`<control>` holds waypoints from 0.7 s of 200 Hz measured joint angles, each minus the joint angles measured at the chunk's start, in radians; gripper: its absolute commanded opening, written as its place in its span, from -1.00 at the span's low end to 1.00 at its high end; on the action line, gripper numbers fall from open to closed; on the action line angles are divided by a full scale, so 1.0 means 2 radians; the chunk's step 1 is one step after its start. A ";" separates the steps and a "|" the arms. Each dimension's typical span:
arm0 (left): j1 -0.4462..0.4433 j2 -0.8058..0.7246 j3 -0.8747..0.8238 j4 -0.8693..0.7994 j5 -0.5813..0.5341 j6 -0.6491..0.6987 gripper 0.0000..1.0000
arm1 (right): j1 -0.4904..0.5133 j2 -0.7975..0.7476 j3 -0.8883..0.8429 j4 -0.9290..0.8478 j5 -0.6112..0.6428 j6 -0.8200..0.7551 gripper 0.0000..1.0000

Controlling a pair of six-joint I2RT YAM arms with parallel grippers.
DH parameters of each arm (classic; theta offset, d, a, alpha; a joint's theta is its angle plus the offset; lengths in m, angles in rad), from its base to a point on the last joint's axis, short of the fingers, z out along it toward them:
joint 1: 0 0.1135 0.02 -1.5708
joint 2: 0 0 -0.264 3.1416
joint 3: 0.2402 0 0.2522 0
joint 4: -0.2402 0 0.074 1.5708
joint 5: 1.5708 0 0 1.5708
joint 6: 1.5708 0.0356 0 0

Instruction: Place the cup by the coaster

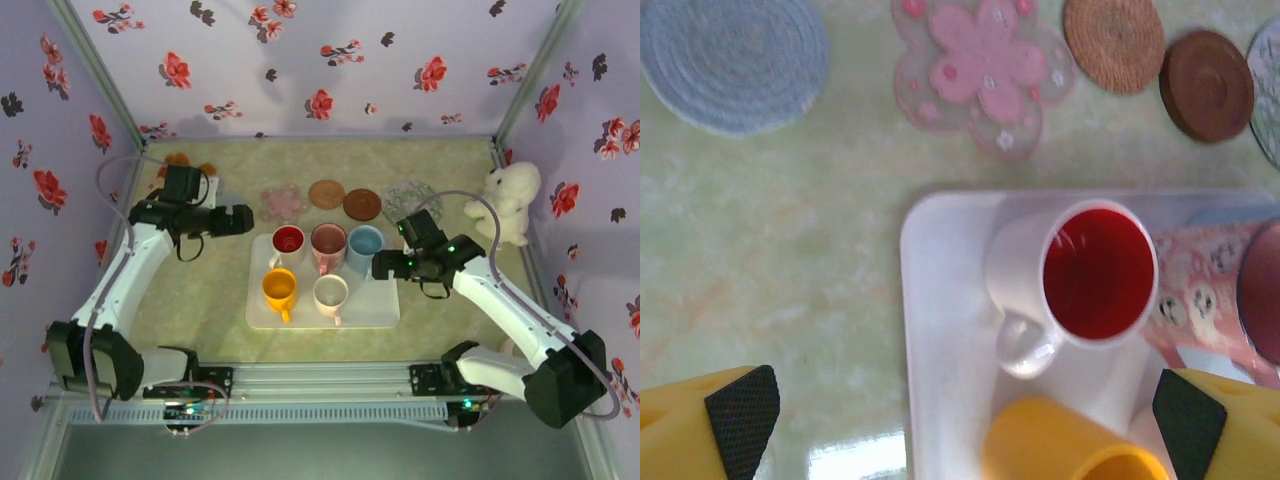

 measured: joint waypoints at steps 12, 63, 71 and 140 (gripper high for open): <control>-0.014 -0.022 -0.015 -0.016 0.000 -0.006 0.98 | 0.000 -0.003 -0.005 0.002 0.004 0.006 0.98; -0.057 -0.121 -0.103 -0.071 0.014 -0.047 0.80 | 0.000 -0.001 -0.013 0.022 0.005 0.012 0.98; -0.062 -0.131 -0.113 -0.077 0.019 -0.053 0.74 | 0.000 0.002 -0.013 0.023 0.005 0.012 0.98; -0.121 -0.126 -0.138 -0.110 0.037 -0.101 -0.19 | -0.001 0.026 -0.013 0.025 0.019 0.009 0.98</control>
